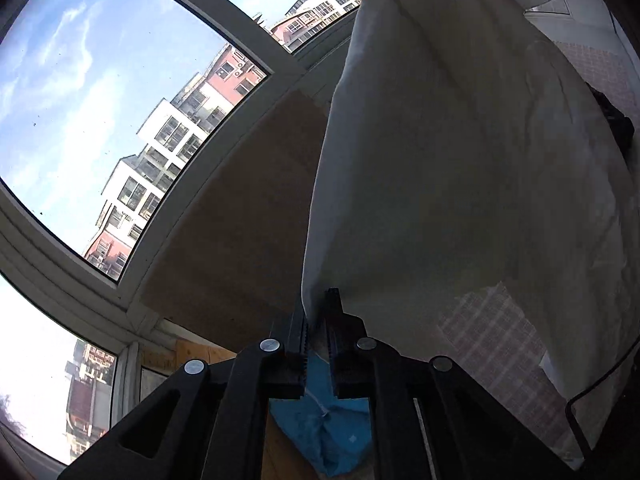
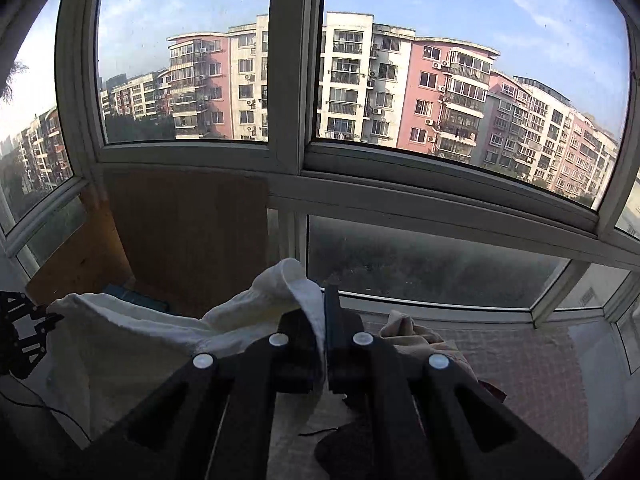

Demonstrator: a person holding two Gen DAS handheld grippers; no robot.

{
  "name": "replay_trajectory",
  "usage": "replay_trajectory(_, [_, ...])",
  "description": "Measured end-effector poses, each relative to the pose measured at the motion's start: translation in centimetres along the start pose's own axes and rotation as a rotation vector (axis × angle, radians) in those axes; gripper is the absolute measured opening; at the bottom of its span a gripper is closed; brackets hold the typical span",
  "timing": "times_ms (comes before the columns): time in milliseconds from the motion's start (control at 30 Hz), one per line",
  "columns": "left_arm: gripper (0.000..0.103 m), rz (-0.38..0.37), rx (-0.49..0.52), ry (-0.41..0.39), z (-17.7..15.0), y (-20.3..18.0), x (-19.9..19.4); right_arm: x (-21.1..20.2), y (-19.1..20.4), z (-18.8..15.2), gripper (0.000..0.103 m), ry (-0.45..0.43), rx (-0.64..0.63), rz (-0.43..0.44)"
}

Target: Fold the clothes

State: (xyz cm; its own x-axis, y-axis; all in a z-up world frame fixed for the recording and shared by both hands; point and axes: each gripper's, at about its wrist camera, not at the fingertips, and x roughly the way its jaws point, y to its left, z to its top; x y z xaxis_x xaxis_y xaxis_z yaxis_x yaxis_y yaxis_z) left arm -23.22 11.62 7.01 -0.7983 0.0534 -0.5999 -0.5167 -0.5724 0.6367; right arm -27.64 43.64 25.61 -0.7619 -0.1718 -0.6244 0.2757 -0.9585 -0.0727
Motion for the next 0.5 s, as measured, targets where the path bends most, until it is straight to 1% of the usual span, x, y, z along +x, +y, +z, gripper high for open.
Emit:
replay_trajectory(67, [0.009, -0.015, 0.051, 0.092, -0.5, -2.8, 7.0, 8.3, 0.5, -1.8, 0.003, 0.068, -0.021, -0.037])
replay_trajectory(100, [0.009, -0.016, 0.071, 0.132, -0.9, -4.1, 10.1, 12.3, 0.7, -2.8, 0.003, 0.101, -0.021, -0.042])
replay_trajectory(133, [0.005, -0.017, 0.081, 0.171, -1.3, -5.1, 13.0, 15.1, 0.9, -3.6, 0.003, 0.126, -0.020, -0.039])
replay_trajectory(200, [0.005, -0.021, 0.088, 0.240, -2.1, -6.5, 18.3, 20.0, 1.1, -5.2, 0.003, 0.171, -0.018, -0.028])
replay_trajectory(267, [0.005, -0.005, 0.090, 0.293, -3.0, -7.3, 22.5, 24.9, 1.4, -6.8, 0.003, 0.216, -0.016, -0.017])
replay_trajectory(333, [0.005, -0.010, 0.091, 0.335, -3.7, -7.9, 25.8, 29.9, 1.6, -8.4, 0.003, 0.261, -0.015, -0.007])
replay_trajectory(367, [0.007, -0.019, 0.087, 0.350, -4.1, -7.9, 26.9, 31.5, 1.6, -8.9, 0.004, 0.275, -0.009, -0.004])
replay_trajectory(400, [0.007, -0.033, 0.082, 0.360, -4.3, -8.0, 27.8, 32.8, 1.5, -9.4, 0.004, 0.287, -0.002, -0.003])
replay_trajectory(433, [0.007, -0.053, 0.075, 0.367, -4.4, -8.2, 28.3, 33.8, 1.4, -10.0, 0.004, 0.301, 0.004, -0.008])
replay_trajectory(500, [0.008, -0.083, 0.062, 0.363, -4.3, -8.2, 28.4, 36.0, 0.6, -10.5, 0.010, 0.341, 0.037, -0.014])
